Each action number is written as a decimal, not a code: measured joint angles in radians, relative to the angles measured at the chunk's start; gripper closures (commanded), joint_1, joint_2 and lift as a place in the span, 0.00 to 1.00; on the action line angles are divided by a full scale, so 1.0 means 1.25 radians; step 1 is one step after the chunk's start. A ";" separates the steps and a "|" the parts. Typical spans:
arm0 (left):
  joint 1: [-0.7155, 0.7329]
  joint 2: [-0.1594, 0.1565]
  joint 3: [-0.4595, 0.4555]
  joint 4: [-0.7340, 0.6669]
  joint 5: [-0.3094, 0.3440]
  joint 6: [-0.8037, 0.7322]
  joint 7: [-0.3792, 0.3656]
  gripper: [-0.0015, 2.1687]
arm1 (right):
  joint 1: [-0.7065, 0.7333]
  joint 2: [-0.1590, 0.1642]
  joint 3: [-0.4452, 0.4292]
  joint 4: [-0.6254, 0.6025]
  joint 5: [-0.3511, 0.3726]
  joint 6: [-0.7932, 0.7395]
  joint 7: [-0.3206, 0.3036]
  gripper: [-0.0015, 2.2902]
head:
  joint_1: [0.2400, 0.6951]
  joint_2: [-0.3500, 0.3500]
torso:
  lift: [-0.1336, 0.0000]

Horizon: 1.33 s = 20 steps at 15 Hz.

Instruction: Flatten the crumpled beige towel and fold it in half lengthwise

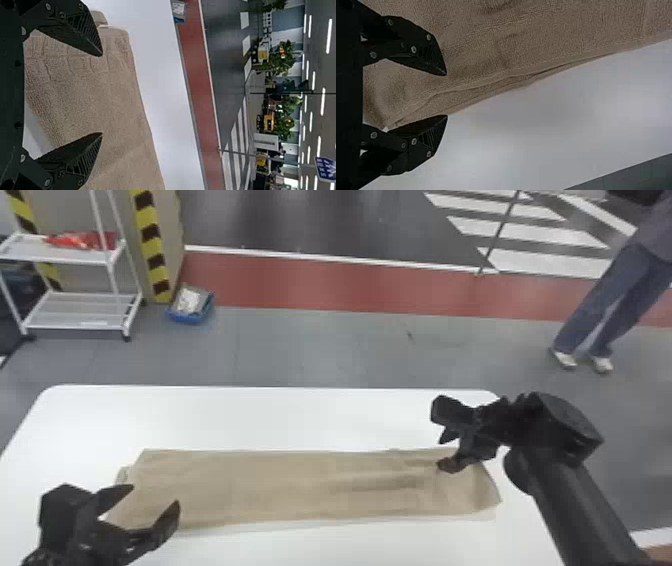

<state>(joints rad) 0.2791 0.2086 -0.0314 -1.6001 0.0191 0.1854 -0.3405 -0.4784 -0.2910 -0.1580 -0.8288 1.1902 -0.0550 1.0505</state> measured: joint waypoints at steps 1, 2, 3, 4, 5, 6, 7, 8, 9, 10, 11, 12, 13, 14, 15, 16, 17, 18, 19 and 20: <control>0.000 0.000 -0.002 0.000 0.000 -0.001 0.000 0.09 | -0.001 0.000 0.001 0.001 0.003 -0.001 -0.003 0.32 | 1.00 0.20 | 1.00; 0.000 0.000 -0.003 0.000 0.000 -0.003 0.000 0.09 | -0.003 0.000 0.001 0.004 0.008 -0.005 -0.007 0.39 | 1.00 0.20 | 1.00; 0.000 0.000 -0.003 0.001 0.000 -0.004 0.000 0.09 | -0.007 0.000 0.001 0.011 0.013 -0.010 -0.010 0.44 | 1.00 0.20 | 1.00; 0.000 0.000 -0.003 0.001 0.000 -0.004 0.000 0.09 | -0.016 -0.001 0.001 0.025 0.020 -0.018 -0.016 0.44 | 1.00 0.20 | 1.00; 0.001 0.000 -0.002 0.001 0.000 -0.004 0.000 0.09 | -0.022 -0.002 0.001 0.038 0.026 -0.025 -0.023 0.44 | 1.00 0.20 | 1.00; 0.001 0.001 -0.001 0.002 0.000 -0.005 -0.001 0.09 | -0.026 -0.003 0.001 0.050 0.035 -0.031 -0.028 0.44 | 1.00 0.20 | 1.00; 0.001 0.001 0.000 0.002 0.000 -0.006 -0.001 0.09 | -0.029 -0.003 0.001 0.062 0.044 -0.037 -0.032 0.44 | 1.00 0.20 | 1.00; 0.001 0.002 0.000 0.003 0.000 -0.009 -0.001 0.09 | -0.033 -0.004 0.001 0.075 0.051 -0.044 -0.034 0.44 | 1.00 0.20 | 1.00; 0.001 0.002 0.000 0.003 0.000 -0.011 -0.001 0.09 | -0.035 -0.005 0.001 0.082 0.055 -0.050 -0.034 0.39 | 1.00 0.20 | 1.00; 0.001 0.002 0.000 0.004 -0.001 -0.013 0.000 0.09 | -0.035 -0.006 0.001 0.085 0.056 -0.053 -0.034 0.24 | 1.00 0.20 | 1.00; 0.000 0.002 -0.001 0.005 -0.002 -0.014 0.000 0.09 | -0.036 -0.007 -0.001 0.086 0.054 -0.053 -0.036 0.22 | 1.00 0.20 | 1.00; -0.002 0.000 -0.002 0.008 -0.006 -0.014 0.001 0.09 | -0.036 -0.008 -0.004 0.086 0.050 -0.052 -0.037 0.22 | 1.00 0.20 | 1.00; -0.004 -0.001 -0.003 0.011 -0.010 -0.014 0.001 0.09 | -0.036 -0.010 -0.006 0.086 0.048 -0.051 -0.038 0.22 | 1.00 0.19 | 1.00; -0.005 -0.003 -0.004 0.014 -0.014 -0.015 0.001 0.09 | -0.037 -0.012 -0.008 0.086 0.046 -0.050 -0.040 0.22 | 1.00 0.19 | 1.00; -0.006 -0.004 -0.004 0.016 -0.015 -0.016 0.001 0.09 | -0.037 -0.014 -0.008 0.086 0.046 -0.051 -0.041 0.22 | 1.00 0.19 | 1.00; -0.009 -0.005 -0.005 0.019 -0.016 -0.016 0.001 0.09 | -0.039 -0.014 -0.008 0.088 0.046 -0.052 -0.042 0.22 | 1.00 0.18 | 1.00; -0.011 -0.005 -0.005 0.022 -0.016 -0.016 0.001 0.09 | -0.041 -0.015 -0.008 0.091 0.046 -0.052 -0.042 0.22 | 1.00 0.18 | 1.00; -0.013 -0.005 -0.005 0.023 -0.016 -0.016 0.000 0.09 | -0.043 -0.014 -0.006 0.095 0.046 -0.052 -0.043 0.25 | 1.00 0.18 | 1.00; -0.015 -0.005 -0.006 0.024 -0.016 -0.016 0.000 0.09 | -0.049 -0.014 -0.005 0.102 0.047 -0.051 -0.043 0.27 | 1.00 0.18 | 1.00; -0.016 -0.004 -0.006 0.025 -0.015 -0.016 -0.001 0.09 | -0.054 -0.014 -0.003 0.110 0.050 -0.049 -0.046 0.27 | 1.00 0.19 | 1.00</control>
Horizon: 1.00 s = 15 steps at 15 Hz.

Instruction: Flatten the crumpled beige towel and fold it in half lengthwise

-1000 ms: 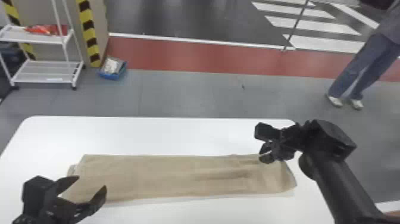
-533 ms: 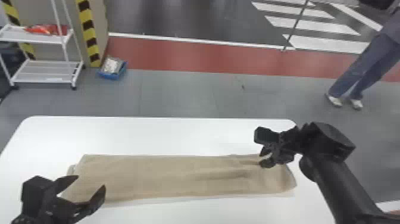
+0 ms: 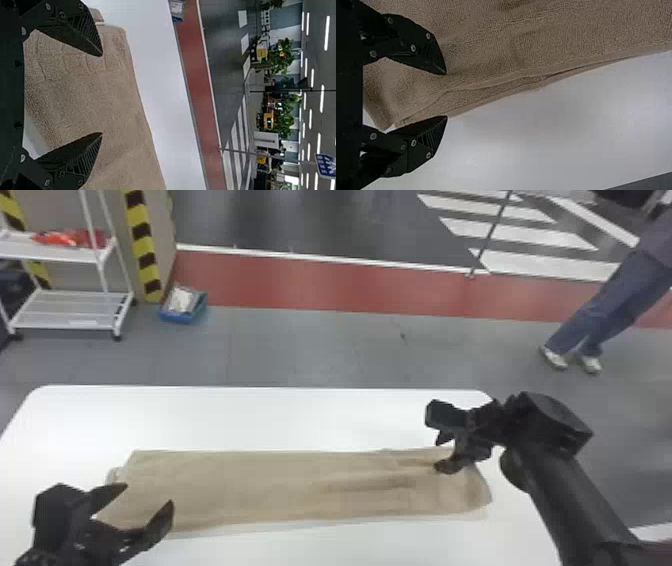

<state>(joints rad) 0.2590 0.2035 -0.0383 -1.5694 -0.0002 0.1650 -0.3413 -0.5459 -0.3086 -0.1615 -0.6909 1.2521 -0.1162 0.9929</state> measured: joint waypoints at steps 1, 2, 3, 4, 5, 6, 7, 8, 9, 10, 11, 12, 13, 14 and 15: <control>-0.001 0.000 0.000 0.000 0.000 0.000 0.000 0.09 | -0.004 0.000 0.002 0.007 0.003 0.001 -0.002 0.30 | 1.00 0.19 | 1.00; -0.001 0.000 -0.001 0.001 0.000 0.000 -0.001 0.09 | -0.007 0.000 0.005 0.015 0.005 0.002 -0.004 0.38 | 1.00 0.18 | 1.00; -0.002 0.001 -0.001 0.002 0.000 0.000 -0.001 0.09 | -0.009 0.000 0.011 0.020 0.006 0.006 -0.001 0.41 | 1.00 0.19 | 1.00; -0.002 0.001 -0.001 0.003 0.000 0.000 -0.001 0.09 | -0.010 0.001 0.017 0.023 0.006 0.011 0.004 0.44 | 1.00 0.19 | 1.00; -0.003 0.002 -0.002 0.004 0.000 0.000 -0.001 0.09 | -0.011 0.002 0.023 0.025 0.006 0.015 0.009 0.56 | 1.00 0.19 | 1.00; -0.005 0.002 -0.002 0.005 0.000 0.000 -0.001 0.09 | -0.011 0.002 0.031 0.026 0.004 0.022 0.019 0.65 | 1.00 0.19 | 1.00; -0.006 0.002 -0.002 0.005 -0.001 0.000 -0.001 0.09 | -0.012 0.003 0.037 0.026 0.002 0.027 0.032 0.66 | 1.00 0.19 | 1.00; -0.008 0.002 -0.004 0.005 -0.002 0.001 -0.001 0.09 | -0.012 0.004 0.040 0.025 -0.004 0.030 0.051 0.71 | 1.00 0.19 | 1.00; -0.010 0.002 -0.006 0.005 -0.003 0.002 -0.001 0.09 | -0.012 0.004 0.041 0.020 -0.010 0.031 0.070 0.71 | 1.00 0.20 | 1.00; -0.013 0.002 -0.007 0.005 -0.005 0.003 -0.001 0.09 | -0.012 0.005 0.040 0.010 -0.014 0.033 0.086 0.71 | 1.00 0.20 | 1.00; -0.015 0.002 -0.007 0.005 -0.006 0.005 -0.001 0.09 | -0.010 0.005 0.038 -0.003 -0.019 0.035 0.097 0.71 | 1.00 0.20 | 1.00; -0.016 0.002 -0.007 0.005 -0.007 0.006 -0.001 0.09 | -0.002 0.005 0.034 -0.026 -0.030 0.038 0.109 0.71 | 1.00 0.20 | 1.00; -0.017 0.002 -0.007 0.005 -0.007 0.007 -0.001 0.09 | 0.005 0.005 0.030 -0.049 -0.041 0.041 0.117 0.71 | 1.00 0.21 | 1.00; -0.019 0.003 -0.007 0.006 -0.007 0.007 -0.001 0.09 | 0.012 0.004 0.024 -0.071 -0.049 0.043 0.121 0.71 | 1.00 0.21 | 1.00; -0.022 0.003 -0.007 0.009 -0.007 0.007 -0.001 0.09 | 0.015 0.004 0.018 -0.083 -0.052 0.043 0.121 0.71 | 1.00 0.21 | 1.00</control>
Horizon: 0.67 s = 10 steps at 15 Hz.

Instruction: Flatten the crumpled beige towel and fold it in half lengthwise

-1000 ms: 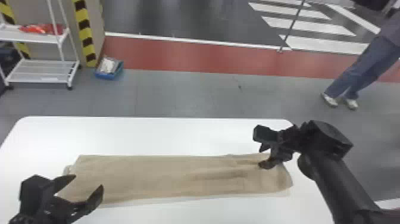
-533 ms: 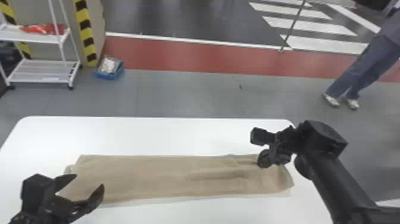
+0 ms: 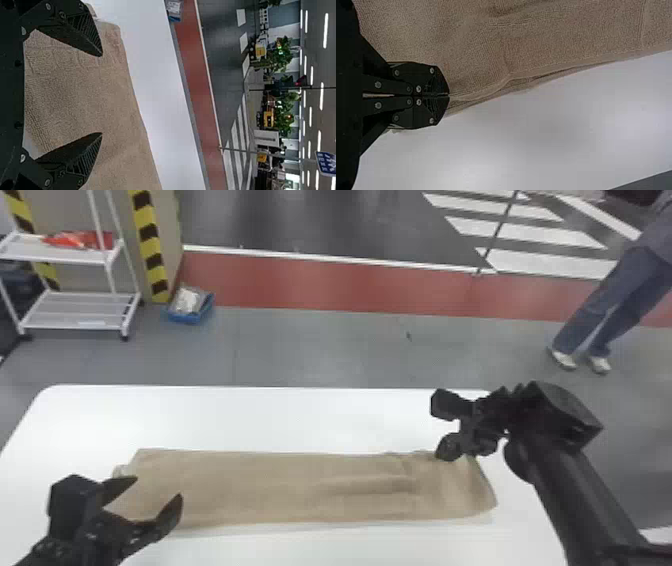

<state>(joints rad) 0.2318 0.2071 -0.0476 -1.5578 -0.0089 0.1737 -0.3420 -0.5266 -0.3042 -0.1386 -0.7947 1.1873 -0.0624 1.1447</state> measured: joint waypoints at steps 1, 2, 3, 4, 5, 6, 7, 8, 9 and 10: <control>-0.003 0.000 0.000 0.002 0.001 0.000 0.000 0.09 | 0.001 0.000 -0.004 -0.005 -0.001 0.002 -0.001 0.71 | 1.00 0.21 | 1.00; -0.004 0.000 0.000 0.004 0.001 0.000 0.000 0.09 | 0.001 0.001 -0.007 -0.007 -0.001 0.006 -0.008 0.71 | 1.00 0.21 | 1.00; -0.005 0.000 0.000 0.004 0.002 -0.001 0.000 0.09 | 0.001 0.003 -0.005 -0.008 -0.001 0.011 -0.027 0.71 | 1.00 0.21 | 1.00; -0.006 0.000 0.000 0.005 0.003 -0.003 0.000 0.09 | 0.002 0.005 -0.001 -0.006 0.002 0.015 -0.056 0.71 | 1.00 0.21 | 1.00; -0.006 0.000 0.000 0.006 0.003 -0.004 0.000 0.09 | 0.006 0.009 0.002 -0.004 0.006 0.015 -0.087 0.71 | 1.00 0.21 | 1.00; -0.007 0.001 0.000 0.009 0.005 -0.006 0.000 0.09 | 0.011 0.015 0.004 0.002 0.010 0.013 -0.114 0.63 | 1.00 0.21 | 1.00; -0.007 0.002 0.000 0.011 0.006 -0.008 -0.001 0.09 | 0.013 0.021 0.006 0.007 0.013 0.012 -0.124 0.47 | 1.00 0.23 | 1.00; -0.007 0.002 0.001 0.012 0.007 -0.009 -0.001 0.09 | 0.014 0.026 0.009 0.011 0.015 0.013 -0.126 0.22 | 1.00 0.23 | 1.00; -0.007 0.002 0.002 0.013 0.007 -0.009 0.000 0.09 | 0.014 0.028 0.011 0.013 0.014 0.019 -0.123 0.03 | 1.00 0.24 | 1.00; -0.008 0.002 0.004 0.013 0.008 -0.009 0.000 0.09 | 0.014 0.029 0.012 0.013 0.012 0.030 -0.114 0.00 | 1.00 0.24 | 1.00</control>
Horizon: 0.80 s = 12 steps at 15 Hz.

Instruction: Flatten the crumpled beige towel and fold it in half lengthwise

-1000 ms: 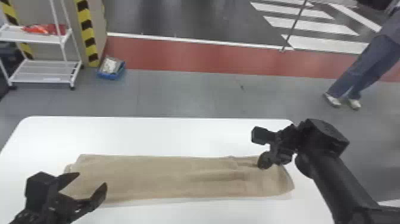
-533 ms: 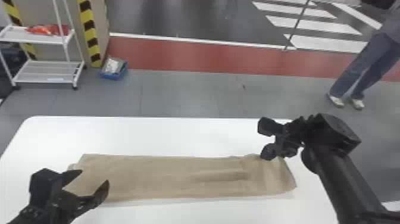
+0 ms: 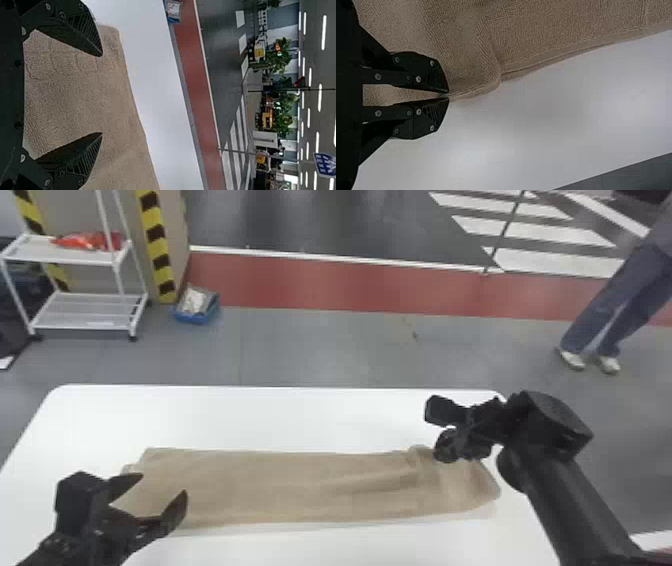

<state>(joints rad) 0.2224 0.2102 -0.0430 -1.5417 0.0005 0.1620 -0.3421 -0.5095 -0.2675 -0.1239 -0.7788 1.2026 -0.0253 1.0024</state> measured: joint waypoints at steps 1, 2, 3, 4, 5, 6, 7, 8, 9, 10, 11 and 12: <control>0.000 0.000 0.002 0.000 0.001 0.000 0.000 0.09 | 0.000 0.000 0.000 -0.001 -0.002 0.009 0.010 0.00 | 1.00 0.24 | 1.00; -0.001 0.000 0.003 0.000 0.001 0.000 0.000 0.09 | 0.000 0.000 -0.001 -0.004 -0.002 0.019 0.017 0.01 | 1.00 0.24 | 1.00; -0.002 0.000 0.005 0.000 0.002 0.000 0.001 0.09 | 0.002 -0.003 -0.003 -0.010 -0.001 0.027 0.018 0.02 | 1.00 0.23 | 1.00; -0.003 0.000 0.008 0.000 0.003 0.000 0.001 0.09 | 0.010 -0.007 -0.012 -0.025 -0.002 0.036 0.020 0.02 | 1.00 0.22 | 1.00; -0.003 0.000 0.016 -0.001 0.004 0.000 0.000 0.09 | 0.025 -0.011 -0.035 -0.055 -0.009 0.037 0.024 0.02 | 1.00 0.22 | 1.00; -0.003 0.000 0.024 -0.005 0.007 0.000 -0.001 0.09 | 0.042 -0.014 -0.065 -0.093 -0.026 0.034 0.027 0.02 | 1.00 0.21 | 1.00; 0.001 0.000 0.036 -0.011 0.013 0.000 -0.003 0.09 | 0.066 -0.020 -0.103 -0.141 -0.061 0.029 0.029 0.02 | 1.00 0.21 | 1.00; 0.004 0.000 0.048 -0.017 0.020 0.000 -0.006 0.09 | 0.087 -0.028 -0.139 -0.182 -0.108 0.027 0.029 0.03 | 1.00 0.20 | 1.00; 0.006 0.001 0.061 -0.022 0.030 0.000 -0.010 0.08 | 0.103 -0.034 -0.174 -0.211 -0.160 0.031 0.030 0.03 | 1.00 0.20 | 1.00; 0.007 0.001 0.072 -0.027 0.040 0.000 -0.011 0.07 | 0.114 -0.037 -0.206 -0.232 -0.204 0.036 0.030 0.03 | 1.00 0.19 | 1.00; 0.008 0.001 0.087 -0.033 0.055 0.000 -0.012 0.07 | 0.127 -0.039 -0.246 -0.255 -0.261 0.050 0.034 0.05 | 1.00 0.19 | 1.00; 0.010 0.001 0.102 -0.042 0.072 0.000 -0.014 0.07 | 0.141 -0.040 -0.282 -0.275 -0.326 0.077 0.047 0.09 | 1.00 0.18 | 1.00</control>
<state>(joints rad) 0.2344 0.2112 0.0845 -1.5936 0.0901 0.1619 -0.3597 -0.3337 -0.3178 -0.4768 -1.1221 0.7946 0.0714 1.0605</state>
